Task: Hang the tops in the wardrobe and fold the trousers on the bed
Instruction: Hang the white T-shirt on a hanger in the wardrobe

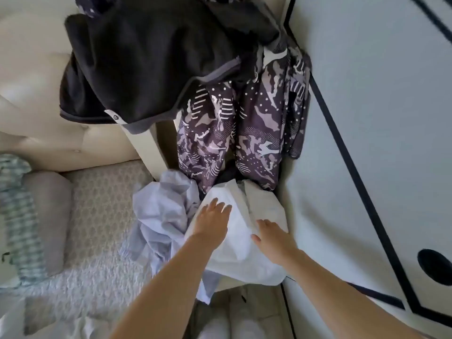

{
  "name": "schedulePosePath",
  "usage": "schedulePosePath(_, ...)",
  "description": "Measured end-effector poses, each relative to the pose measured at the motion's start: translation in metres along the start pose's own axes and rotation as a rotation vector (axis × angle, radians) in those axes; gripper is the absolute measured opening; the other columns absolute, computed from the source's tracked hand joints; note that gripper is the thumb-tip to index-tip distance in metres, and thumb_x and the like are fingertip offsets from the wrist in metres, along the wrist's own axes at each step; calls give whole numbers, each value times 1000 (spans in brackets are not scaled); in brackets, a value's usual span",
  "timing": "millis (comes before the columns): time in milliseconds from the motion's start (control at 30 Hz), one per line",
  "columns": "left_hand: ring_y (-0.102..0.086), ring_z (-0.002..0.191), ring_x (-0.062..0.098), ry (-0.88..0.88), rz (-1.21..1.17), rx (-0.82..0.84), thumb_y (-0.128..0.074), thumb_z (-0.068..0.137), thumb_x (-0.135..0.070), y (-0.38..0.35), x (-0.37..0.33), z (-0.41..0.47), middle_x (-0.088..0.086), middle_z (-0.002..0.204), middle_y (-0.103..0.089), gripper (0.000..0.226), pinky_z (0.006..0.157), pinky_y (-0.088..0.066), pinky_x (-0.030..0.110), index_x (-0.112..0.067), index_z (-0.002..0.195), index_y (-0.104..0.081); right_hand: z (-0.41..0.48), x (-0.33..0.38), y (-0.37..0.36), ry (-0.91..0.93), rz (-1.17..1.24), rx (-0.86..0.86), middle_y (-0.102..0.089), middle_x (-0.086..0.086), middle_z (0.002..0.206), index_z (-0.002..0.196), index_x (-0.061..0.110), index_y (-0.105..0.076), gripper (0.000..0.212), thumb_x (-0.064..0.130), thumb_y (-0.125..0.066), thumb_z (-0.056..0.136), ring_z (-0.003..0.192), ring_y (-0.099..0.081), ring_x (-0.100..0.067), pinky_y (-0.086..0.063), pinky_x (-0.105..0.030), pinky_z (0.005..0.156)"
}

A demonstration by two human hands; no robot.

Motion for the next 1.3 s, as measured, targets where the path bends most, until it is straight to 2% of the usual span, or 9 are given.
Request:
schedulePosePath(267, 16, 149, 31, -208, 247, 61, -44, 98, -8, -18, -24, 58, 3, 165, 6, 77, 119, 8, 50, -26, 156, 2, 36, -4, -28, -112, 349, 8, -52, -3, 134, 139, 14, -38, 54, 37, -58, 94, 120, -51, -23, -43, -30, 97)
schedulePosePath(367, 10, 151, 31, -261, 345, 115, -48, 97, -15, -25, -21, 65, 9, 162, -16, 76, 119, 9, 54, -23, 157, -1, 40, -1, -33, -114, 267, 26, -59, -1, 120, 133, 15, -44, 45, 34, -57, 94, 113, -52, -26, -45, -35, 94)
schedulePosePath(433, 0, 151, 32, -275, 396, 138, -53, 94, -16, -25, -19, 64, 13, 152, -36, 79, 118, 9, 57, -21, 156, -4, 39, 2, -33, -122, 189, 13, -55, 6, 87, 104, 19, -52, 13, 28, -51, 96, 98, -52, -25, -41, -36, 85)
schedulePosePath(500, -11, 149, 32, -272, 407, 121, -52, 94, -16, -24, -15, 63, 12, 142, -47, 69, 118, 8, 58, -21, 154, -18, 35, 5, -30, -141, 157, -17, -37, 9, 67, 70, 21, -38, 29, 24, -47, 97, 85, -48, -24, -38, -35, 80)
schedulePosePath(600, -24, 145, 26, -261, 394, 84, -49, 95, -12, -20, -6, 58, 5, 130, -57, 38, 116, 8, 58, -18, 132, -51, 26, 11, -20, -112, 134, -115, -34, 5, 63, 61, 21, -27, 41, 23, -47, 97, 76, -42, -22, -37, -34, 73)
schedulePosePath(700, -32, 141, 18, -248, 371, 45, -45, 96, -9, -11, 8, 53, -1, 120, -63, 31, 118, 6, 55, -20, 119, -60, 18, 17, -6, -79, 184, -190, -48, 4, 73, 68, 17, -44, 30, 24, -47, 98, 81, -46, -23, -37, -34, 73)
schedulePosePath(833, -51, 123, 12, -214, 229, -54, -40, 101, -19, 14, 24, 36, -6, 114, -65, 27, 121, -6, 37, -25, 117, -61, -1, 29, 27, 2, 251, -318, -63, 3, 101, 104, 18, -68, 23, 28, -48, 100, 96, -51, -22, -41, -36, 83)
schedulePosePath(1033, -61, 97, 25, -168, -300, -200, -56, 97, -34, 85, 27, -15, 4, 98, -70, 23, 83, -43, 35, -15, 106, -66, -49, 51, 104, 75, 388, -588, -63, -12, 88, 93, 2, -70, 18, 14, -57, 95, 90, -55, -31, -44, -42, 80)
schedulePosePath(1300, -50, 58, 6, -284, -569, -361, -73, 85, -38, 212, -3, -83, -5, 63, -60, 24, 58, -40, 20, -16, 78, -67, -139, 60, 196, 61, 529, -920, -57, -2, 90, 94, 9, -74, 10, 14, -65, 91, 87, -55, -19, -41, -24, 80)
Point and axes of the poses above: each hand's wrist, its own z-axis towards the middle knuckle, its own y-axis out of the back of the hand, x = y × z, the point moved 4 cm from there along z, towards the middle knuckle
